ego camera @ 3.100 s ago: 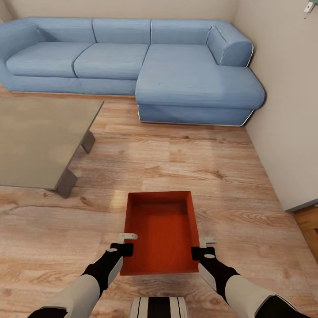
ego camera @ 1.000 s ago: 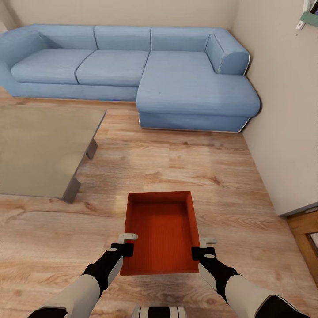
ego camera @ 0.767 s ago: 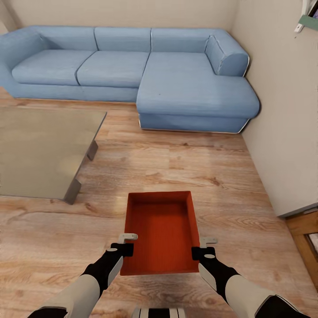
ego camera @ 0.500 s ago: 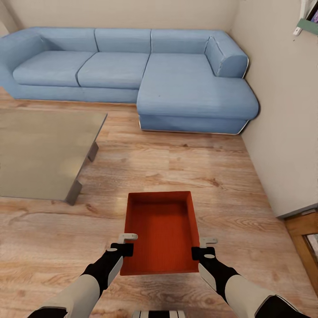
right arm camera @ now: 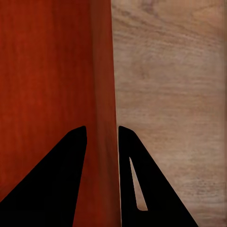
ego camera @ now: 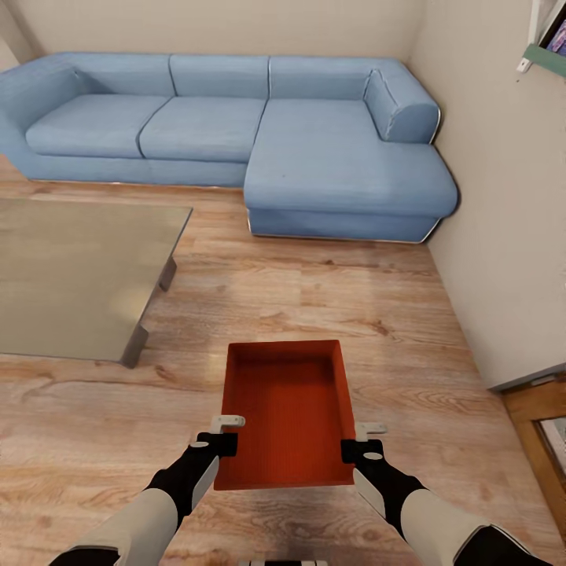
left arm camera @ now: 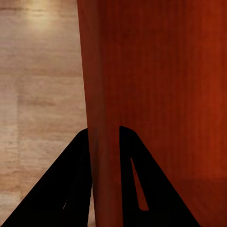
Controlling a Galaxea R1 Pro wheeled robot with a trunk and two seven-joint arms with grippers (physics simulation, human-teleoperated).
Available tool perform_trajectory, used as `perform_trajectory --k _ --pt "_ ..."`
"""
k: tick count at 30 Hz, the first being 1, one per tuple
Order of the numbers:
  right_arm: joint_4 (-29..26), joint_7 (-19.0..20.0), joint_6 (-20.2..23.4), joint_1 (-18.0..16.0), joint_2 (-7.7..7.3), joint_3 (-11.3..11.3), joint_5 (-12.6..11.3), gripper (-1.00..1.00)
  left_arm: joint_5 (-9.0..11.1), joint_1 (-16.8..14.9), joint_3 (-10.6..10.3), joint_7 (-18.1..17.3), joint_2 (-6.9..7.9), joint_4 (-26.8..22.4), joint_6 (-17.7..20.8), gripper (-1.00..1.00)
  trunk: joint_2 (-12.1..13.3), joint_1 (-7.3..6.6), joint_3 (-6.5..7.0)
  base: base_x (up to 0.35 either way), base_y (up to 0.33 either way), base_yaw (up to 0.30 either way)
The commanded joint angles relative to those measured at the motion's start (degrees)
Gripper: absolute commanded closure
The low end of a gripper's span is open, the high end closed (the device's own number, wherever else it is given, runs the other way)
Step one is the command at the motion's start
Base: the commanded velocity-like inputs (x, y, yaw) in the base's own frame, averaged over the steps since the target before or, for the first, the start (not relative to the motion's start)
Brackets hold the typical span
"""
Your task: Move the two storage containers from the living room to the garage. In the garage, place one container on the floor and stack the other container on top of it (either order is fine).
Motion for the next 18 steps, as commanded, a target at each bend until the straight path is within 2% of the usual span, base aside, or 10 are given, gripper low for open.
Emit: perform_trajectory --k 1,18 --pt "-0.01 -0.5 -0.1 -0.04 -0.27 -0.01 0.14 1.0 -0.54 0.01 -0.09 0.5 0.01 -0.08 0.4 1.0 0.4 -0.23 0.16 0.0 0.0 0.0" --pt "0.03 -0.67 -0.09 -0.04 -0.05 -0.01 0.22 1.0 -0.59 0.01 -0.06 0.54 -0.01 -0.02 0.4 1.0 7.22 -3.96 3.21 0.0 0.0 0.0"
